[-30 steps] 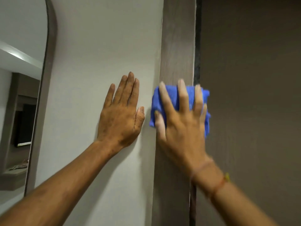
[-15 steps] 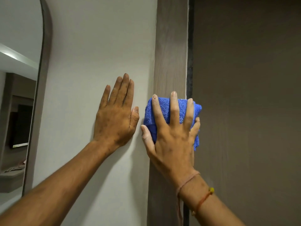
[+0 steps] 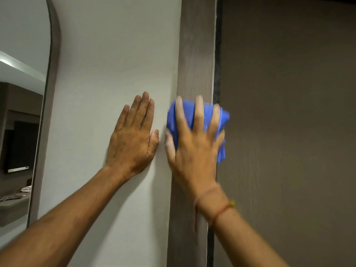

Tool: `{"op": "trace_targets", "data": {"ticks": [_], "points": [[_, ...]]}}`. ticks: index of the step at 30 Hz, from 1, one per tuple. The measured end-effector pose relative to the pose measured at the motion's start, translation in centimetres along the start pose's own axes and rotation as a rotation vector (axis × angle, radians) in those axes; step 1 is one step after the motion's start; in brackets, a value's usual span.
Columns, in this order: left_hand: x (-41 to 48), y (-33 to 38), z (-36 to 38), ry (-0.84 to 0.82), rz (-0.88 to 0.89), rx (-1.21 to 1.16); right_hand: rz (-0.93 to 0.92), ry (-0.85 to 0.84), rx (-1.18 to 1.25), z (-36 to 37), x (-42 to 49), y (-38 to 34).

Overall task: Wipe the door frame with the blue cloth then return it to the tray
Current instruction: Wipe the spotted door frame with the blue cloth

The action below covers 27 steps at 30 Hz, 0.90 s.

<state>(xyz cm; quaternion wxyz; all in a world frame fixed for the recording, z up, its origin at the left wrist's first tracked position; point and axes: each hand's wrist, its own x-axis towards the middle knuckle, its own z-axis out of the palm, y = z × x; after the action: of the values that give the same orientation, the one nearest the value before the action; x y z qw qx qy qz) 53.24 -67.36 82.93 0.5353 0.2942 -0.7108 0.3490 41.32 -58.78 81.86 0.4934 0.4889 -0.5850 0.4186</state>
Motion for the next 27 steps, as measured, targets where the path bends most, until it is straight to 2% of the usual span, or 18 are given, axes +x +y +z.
{"op": "trace_targets", "data": {"ticks": [4, 8, 13, 15, 18, 22, 24, 27], "points": [[-0.1, 0.1, 0.1, 0.013, 0.002, 0.006, -0.024, -0.086, -0.035, 0.4, -5.2, 0.5], [0.0, 0.0, 0.1, 0.010, 0.000, 0.002, -0.082, -0.027, -0.010, -0.3, 1.7, 0.9], [-0.2, -0.1, 0.4, 0.012, -0.012, 0.034, -0.036, 0.006, -0.033, -1.5, 11.0, 0.4], [-0.3, -0.1, 0.5, 0.004, -0.009, 0.040, -0.015, 0.037, -0.029, -1.1, 10.2, 0.1], [-0.2, -0.1, 0.4, 0.003, -0.004, 0.034, 0.025, 0.063, 0.021, 0.0, 4.3, -0.4], [-0.3, 0.1, 0.1, -0.007, -0.008, 0.034, 0.013, -0.045, 0.019, 0.3, -4.0, -0.1], [-0.3, 0.1, 0.0, -0.012, -0.009, 0.031, -0.020, -0.077, 0.012, 0.1, -3.3, 0.4], [-0.3, 0.1, 0.3, -0.010, -0.015, 0.025, -0.045, -0.029, 0.027, -0.4, 2.7, 0.4]]}}
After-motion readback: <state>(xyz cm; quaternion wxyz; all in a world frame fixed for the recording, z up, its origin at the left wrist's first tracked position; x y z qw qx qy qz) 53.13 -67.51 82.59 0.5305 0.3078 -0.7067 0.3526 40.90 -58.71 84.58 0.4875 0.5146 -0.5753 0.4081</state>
